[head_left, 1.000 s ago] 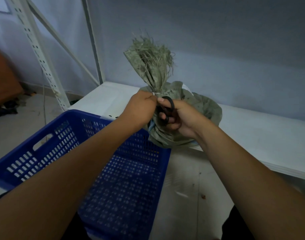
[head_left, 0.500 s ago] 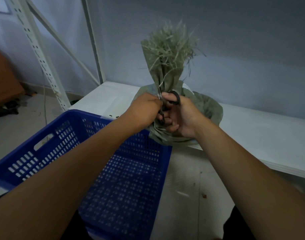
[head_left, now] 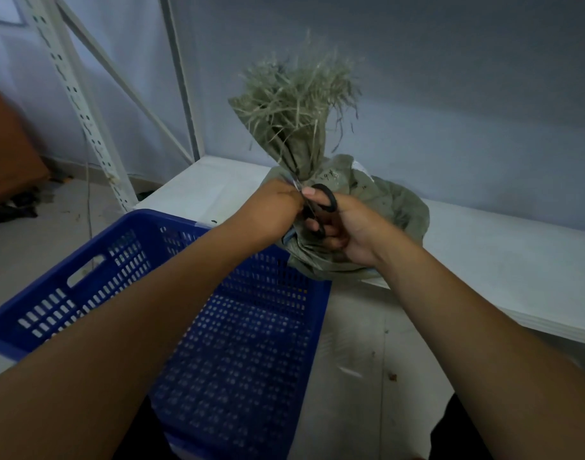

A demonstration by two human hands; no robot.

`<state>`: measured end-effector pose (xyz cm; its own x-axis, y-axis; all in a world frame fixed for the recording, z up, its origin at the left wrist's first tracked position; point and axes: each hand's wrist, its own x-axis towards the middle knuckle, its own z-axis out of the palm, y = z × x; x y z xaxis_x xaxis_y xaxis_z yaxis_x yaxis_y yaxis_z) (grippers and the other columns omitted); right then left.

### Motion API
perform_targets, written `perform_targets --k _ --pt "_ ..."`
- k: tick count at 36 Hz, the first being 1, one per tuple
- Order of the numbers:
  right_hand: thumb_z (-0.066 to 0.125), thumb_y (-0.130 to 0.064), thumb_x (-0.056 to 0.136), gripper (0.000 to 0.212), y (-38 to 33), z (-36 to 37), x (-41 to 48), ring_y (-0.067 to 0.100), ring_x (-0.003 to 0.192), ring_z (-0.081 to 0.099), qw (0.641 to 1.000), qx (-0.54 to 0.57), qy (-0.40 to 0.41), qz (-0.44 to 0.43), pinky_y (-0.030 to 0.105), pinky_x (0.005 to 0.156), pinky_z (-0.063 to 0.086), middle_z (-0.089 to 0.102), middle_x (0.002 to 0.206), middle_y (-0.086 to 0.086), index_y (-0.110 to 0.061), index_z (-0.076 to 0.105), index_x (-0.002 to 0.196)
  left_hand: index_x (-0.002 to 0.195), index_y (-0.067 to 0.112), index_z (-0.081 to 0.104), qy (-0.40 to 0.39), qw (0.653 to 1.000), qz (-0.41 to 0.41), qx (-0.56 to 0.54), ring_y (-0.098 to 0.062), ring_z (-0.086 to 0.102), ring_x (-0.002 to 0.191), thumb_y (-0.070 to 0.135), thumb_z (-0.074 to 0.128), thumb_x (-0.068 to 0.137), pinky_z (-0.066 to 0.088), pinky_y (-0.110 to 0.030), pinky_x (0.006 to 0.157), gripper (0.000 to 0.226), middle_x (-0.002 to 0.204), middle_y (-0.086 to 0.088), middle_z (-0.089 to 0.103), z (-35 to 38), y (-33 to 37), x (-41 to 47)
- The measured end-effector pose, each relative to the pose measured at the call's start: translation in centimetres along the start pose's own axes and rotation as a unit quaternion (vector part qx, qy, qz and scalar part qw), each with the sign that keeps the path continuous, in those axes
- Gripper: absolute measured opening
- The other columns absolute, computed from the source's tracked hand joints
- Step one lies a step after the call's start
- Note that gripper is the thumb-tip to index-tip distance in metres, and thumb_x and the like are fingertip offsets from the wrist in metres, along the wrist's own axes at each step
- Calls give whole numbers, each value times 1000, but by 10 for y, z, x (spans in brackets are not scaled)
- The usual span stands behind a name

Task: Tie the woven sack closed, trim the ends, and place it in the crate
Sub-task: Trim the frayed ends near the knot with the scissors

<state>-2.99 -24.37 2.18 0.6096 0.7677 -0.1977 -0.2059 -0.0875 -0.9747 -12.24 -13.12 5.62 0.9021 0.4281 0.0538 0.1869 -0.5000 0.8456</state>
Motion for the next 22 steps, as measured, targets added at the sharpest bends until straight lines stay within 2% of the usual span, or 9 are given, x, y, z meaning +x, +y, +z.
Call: perform_targets --k 2,7,11,15,20,22 --pt "72 -50 82 35 0 0 -1 8 48 30 1000 -4 1 -4 17 35 16 52 64 2 -19 68 98 60 17 47 -3 1000 15 14 -5 41 51 10 43 100 34 -8 41 40 59 4 46 -1 -3 -2" --pt "75 -47 80 32 0 0 -1 8 47 38 1000 -16 3 -20 15 35 16 54 61 4 -19 69 94 63 17 50 -5 999 30 33 -6 43 54 14 45 99 37 -19 53 37 62 4 48 -3 -7 -2" --pt "72 -38 88 21 -2 0 -4 9 47 43 1000 -17 4 -25 15 36 17 52 60 5 -18 68 82 61 18 49 -4 998 34 43 -5 42 53 15 45 99 36 -18 52 38 60 5 47 -3 -9 -1" --pt "75 -36 87 21 -2 2 -4 12 51 41 999 -22 19 -19 14 34 19 54 61 5 -16 69 83 59 20 49 2 998 34 48 -3 42 50 15 45 99 34 -13 48 40 57 7 46 -2 -11 1" --pt "78 -33 84 22 -1 2 -2 15 54 42 999 -14 33 -18 13 35 19 57 58 5 -20 70 69 53 16 38 12 998 24 52 -11 33 48 4 42 98 25 -17 42 46 55 -2 38 -1 -17 8" --pt "78 -32 84 27 0 1 -1 17 56 43 999 -9 38 -16 14 37 18 58 58 4 -22 71 60 53 16 38 12 999 15 49 -11 33 48 6 42 99 27 -22 47 47 54 -2 38 1 -18 9"
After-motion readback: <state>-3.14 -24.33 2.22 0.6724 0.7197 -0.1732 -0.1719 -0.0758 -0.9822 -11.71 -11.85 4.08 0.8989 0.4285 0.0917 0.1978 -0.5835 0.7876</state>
